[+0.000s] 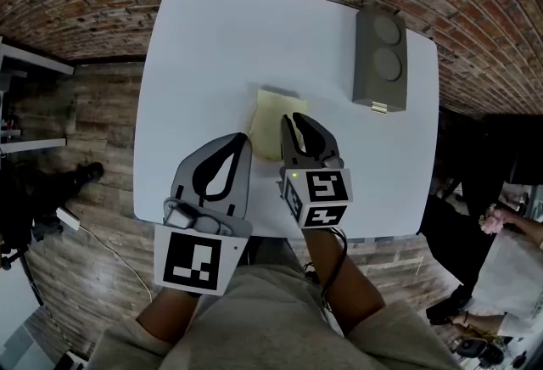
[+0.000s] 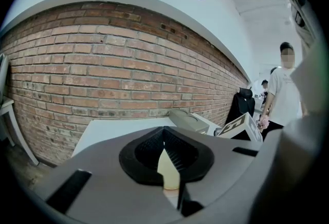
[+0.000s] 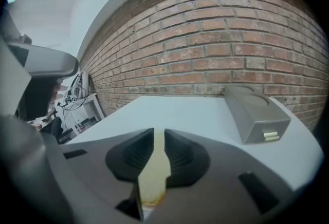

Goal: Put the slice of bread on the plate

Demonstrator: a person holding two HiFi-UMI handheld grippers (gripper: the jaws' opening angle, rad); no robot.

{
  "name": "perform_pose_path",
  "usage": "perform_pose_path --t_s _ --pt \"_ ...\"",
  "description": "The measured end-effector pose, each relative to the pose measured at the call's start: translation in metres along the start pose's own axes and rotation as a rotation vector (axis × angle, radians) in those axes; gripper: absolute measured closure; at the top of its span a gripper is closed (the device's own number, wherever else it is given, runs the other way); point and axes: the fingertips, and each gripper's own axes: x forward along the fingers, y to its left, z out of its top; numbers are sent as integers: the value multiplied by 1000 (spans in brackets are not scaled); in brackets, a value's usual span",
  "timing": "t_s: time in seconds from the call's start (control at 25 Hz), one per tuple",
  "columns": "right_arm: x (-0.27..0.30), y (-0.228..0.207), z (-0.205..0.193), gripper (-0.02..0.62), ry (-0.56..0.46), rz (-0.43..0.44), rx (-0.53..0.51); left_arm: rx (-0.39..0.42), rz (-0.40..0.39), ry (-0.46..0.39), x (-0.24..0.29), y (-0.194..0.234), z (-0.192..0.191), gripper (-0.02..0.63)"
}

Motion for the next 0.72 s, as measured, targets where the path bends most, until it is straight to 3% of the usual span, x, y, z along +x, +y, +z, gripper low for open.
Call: perform_pose_path --t_s 0.24,0.72 --pt "-12 8 24 584 -68 3 -44 1 -7 -7 0 -2 2 597" --pt "-80 30 88 588 -276 5 -126 21 -40 -59 -11 -23 18 597"
